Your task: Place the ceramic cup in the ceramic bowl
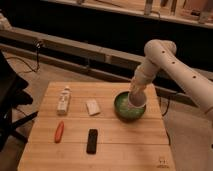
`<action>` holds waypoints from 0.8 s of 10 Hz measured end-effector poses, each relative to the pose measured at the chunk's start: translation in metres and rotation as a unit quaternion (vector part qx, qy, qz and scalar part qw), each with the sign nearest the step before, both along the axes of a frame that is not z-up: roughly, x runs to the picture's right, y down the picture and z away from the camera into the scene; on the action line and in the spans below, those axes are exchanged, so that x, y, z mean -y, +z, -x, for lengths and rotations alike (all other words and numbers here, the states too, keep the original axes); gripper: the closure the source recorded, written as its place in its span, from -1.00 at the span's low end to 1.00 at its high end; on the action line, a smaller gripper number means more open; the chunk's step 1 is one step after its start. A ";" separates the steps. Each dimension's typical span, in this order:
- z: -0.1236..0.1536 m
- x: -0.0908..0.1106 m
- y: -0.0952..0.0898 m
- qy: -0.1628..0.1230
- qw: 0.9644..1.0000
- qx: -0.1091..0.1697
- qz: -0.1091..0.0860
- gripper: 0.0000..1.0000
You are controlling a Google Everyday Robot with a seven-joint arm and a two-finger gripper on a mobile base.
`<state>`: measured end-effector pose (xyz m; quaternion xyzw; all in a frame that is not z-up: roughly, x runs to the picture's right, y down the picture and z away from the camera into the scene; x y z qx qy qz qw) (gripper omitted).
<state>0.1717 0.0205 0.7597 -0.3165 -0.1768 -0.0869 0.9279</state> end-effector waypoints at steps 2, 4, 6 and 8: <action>0.002 -0.001 0.001 -0.002 1.000 0.002 0.000 1.00; 0.002 -0.003 0.004 -0.002 1.000 0.003 0.000 1.00; 0.001 -0.003 0.005 -0.003 1.000 0.004 0.000 1.00; 0.003 -0.003 0.007 -0.003 1.000 0.005 0.000 1.00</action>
